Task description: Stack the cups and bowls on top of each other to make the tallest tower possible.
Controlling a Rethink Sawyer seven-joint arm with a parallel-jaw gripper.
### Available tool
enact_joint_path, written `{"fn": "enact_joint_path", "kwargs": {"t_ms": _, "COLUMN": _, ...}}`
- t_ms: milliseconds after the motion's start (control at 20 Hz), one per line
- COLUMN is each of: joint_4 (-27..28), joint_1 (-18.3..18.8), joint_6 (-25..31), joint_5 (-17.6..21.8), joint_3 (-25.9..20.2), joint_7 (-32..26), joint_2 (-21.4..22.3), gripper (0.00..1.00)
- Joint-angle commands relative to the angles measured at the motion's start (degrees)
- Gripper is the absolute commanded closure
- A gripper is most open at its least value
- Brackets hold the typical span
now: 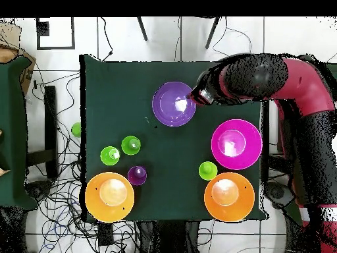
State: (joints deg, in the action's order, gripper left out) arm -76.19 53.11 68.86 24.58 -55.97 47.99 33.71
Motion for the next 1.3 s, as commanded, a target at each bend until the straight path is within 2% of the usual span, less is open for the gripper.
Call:
{"fn": "enact_joint_path", "kwargs": {"t_ms": 50, "joint_4": -4.6, "joint_1": -4.9, "joint_6": -3.7, "joint_5": 2.8, "joint_3": 6.1, "joint_7": 5.0, "joint_2": -3.5, "gripper": 0.0}}
{"fn": "enact_joint_path", "kwargs": {"t_ms": 150, "joint_4": -4.0, "joint_1": -6.0, "joint_6": -2.2, "joint_5": 1.9, "joint_3": 6.2, "joint_7": 4.7, "joint_2": -2.0, "gripper": 0.0}}
{"fn": "enact_joint_path", "kwargs": {"t_ms": 400, "joint_4": 1.5, "joint_1": -8.6, "joint_6": 6.3, "joint_5": -0.5, "joint_3": 7.0, "joint_7": 2.2, "joint_2": -1.5, "gripper": 0.0}}
{"fn": "enact_joint_path", "kwargs": {"t_ms": 700, "joint_4": 2.7, "joint_1": -9.0, "joint_6": 5.7, "joint_5": -1.0, "joint_3": 7.4, "joint_7": 0.8, "joint_2": -2.4, "gripper": 0.0}}
{"fn": "enact_joint_path", "kwargs": {"t_ms": 1050, "joint_4": 8.1, "joint_1": -9.9, "joint_6": 9.8, "joint_5": 0.2, "joint_3": 8.3, "joint_7": -2.7, "joint_2": -3.6, "gripper": 0.0}}
{"fn": "enact_joint_path", "kwargs": {"t_ms": 1300, "joint_4": 8.6, "joint_1": -9.4, "joint_6": 8.1, "joint_5": 1.8, "joint_3": 8.2, "joint_7": -4.4, "joint_2": -4.0, "gripper": 0.0}}
